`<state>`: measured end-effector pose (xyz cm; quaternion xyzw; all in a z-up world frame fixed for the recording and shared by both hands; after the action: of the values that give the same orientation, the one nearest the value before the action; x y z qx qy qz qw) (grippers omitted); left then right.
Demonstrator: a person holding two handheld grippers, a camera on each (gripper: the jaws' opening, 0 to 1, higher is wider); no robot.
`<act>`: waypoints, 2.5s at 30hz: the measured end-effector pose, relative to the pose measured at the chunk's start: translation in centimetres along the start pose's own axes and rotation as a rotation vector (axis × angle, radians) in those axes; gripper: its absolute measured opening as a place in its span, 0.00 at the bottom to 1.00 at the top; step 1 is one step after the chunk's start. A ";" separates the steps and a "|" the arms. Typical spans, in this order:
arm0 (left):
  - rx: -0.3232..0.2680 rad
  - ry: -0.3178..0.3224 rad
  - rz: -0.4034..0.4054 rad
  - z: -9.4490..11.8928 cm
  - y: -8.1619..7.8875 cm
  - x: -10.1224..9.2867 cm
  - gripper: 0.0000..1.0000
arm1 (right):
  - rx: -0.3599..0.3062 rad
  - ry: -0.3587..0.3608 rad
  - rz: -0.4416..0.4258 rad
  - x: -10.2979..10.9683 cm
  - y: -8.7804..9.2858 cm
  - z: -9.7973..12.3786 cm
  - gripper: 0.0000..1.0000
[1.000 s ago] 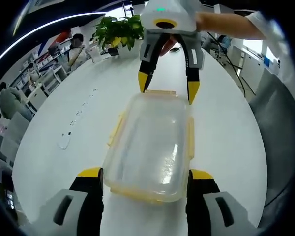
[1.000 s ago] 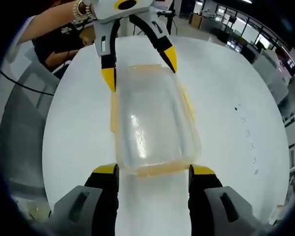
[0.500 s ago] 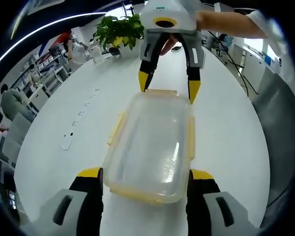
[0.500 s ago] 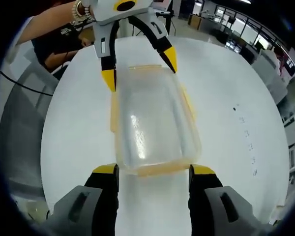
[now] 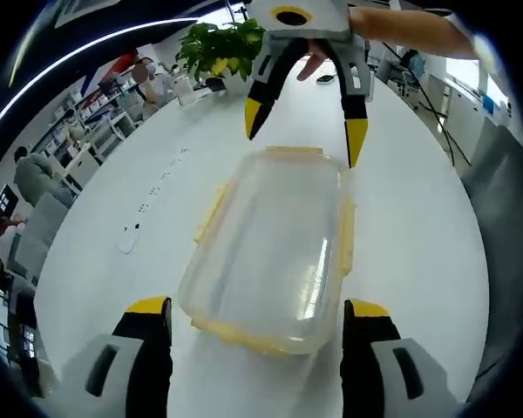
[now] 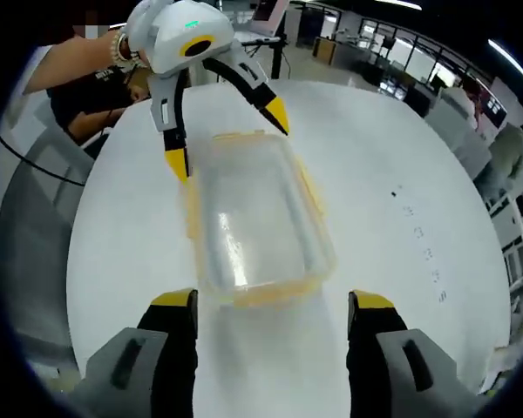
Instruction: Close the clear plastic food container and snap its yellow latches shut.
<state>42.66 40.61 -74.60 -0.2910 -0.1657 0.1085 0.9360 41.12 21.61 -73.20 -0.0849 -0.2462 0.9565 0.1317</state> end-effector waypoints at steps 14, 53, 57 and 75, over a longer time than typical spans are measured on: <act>-0.095 -0.113 0.126 5.0 2.7 -4.4 0.74 | -0.059 0.052 -0.084 2.9 1.3 3.7 0.67; -0.346 -0.306 0.398 19.3 6.7 -17.8 0.69 | -0.321 0.278 -0.222 18.0 2.8 11.2 0.67; -0.368 -0.341 0.436 20.0 7.8 -18.9 0.67 | -0.378 0.384 -0.307 19.3 3.2 11.5 0.66; -0.468 -0.471 0.463 21.3 8.8 -21.8 0.60 | -0.372 0.590 -0.345 24.4 5.9 11.1 0.63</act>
<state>13.66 51.96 -68.59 -0.4931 -0.3261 0.3394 0.7317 14.19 18.86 -68.91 -0.3363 -0.3775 0.7937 0.3382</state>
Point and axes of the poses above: the point that each gripper's makers call its tool centre point, and the gripper's own axes: z roughly backward along the fingers, x roughly to its left, y roughly out of its underside, the point moved 5 cm from there along z, roughly backward along the fingers, and after that the axes turned 2 degrees about x, right-handed, at the moved point
